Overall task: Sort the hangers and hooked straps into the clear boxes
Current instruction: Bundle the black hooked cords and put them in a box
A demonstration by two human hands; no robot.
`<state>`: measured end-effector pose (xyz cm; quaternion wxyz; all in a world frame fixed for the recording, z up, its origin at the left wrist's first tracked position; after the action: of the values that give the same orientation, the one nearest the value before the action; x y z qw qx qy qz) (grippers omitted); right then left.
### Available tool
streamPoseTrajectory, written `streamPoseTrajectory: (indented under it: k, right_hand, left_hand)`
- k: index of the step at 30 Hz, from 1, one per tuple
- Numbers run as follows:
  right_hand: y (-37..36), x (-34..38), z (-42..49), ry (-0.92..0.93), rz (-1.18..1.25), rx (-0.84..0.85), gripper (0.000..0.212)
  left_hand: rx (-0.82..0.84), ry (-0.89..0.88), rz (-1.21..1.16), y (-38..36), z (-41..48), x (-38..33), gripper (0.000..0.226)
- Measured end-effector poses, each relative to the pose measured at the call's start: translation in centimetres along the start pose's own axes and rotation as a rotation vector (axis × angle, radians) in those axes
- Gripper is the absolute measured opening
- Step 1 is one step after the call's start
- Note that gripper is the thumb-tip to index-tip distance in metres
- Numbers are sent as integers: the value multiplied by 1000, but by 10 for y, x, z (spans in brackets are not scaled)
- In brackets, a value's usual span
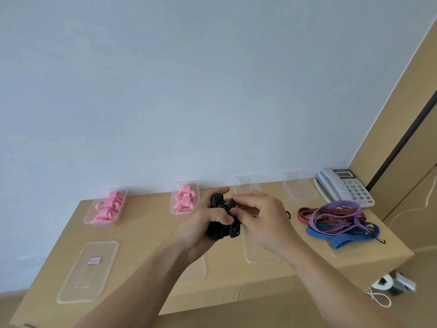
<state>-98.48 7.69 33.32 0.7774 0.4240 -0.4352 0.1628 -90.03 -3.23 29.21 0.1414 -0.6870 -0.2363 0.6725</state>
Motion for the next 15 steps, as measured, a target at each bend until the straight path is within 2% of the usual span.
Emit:
streamPoseTrajectory:
  k: [3,6,9,11,12,14,15]
  right_hand:
    - [-24,-11,-10,-135,260,86,29]
    - [-41,-24,-20,-292,468,144,25]
    - [-49,-36,-23,-342,514,180,41]
    - [-53,-44,-17,-329,601,191,48]
    - [-56,-48,-13,-329,619,210,44]
    - [-60,-59,-4,-364,605,241,23]
    - [-60,-66,2,-383,587,245,21]
  left_hand:
    - [-48,-28,81,9,-3,6,91]
    - [-79,-11,64,18,-3,16,92]
    - [-63,26,73,28,-2,26,96]
    - [-57,39,199,33,2,29,103]
    - [-73,45,294,37,6,30,106]
    - [-101,43,489,42,20,32,111]
    - [-103,32,578,43,28,32,114]
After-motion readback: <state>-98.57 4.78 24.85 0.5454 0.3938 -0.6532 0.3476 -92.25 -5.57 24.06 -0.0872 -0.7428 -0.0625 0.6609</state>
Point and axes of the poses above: each hand's wrist, its own z-axis towards the middle knuckle, its own y-axis out of the back of the hand, x = y × z, the point moved 6 cm from there along z, towards the middle knuckle, and after that the axes turned 9 degrees about x, right-handed, at the moved point
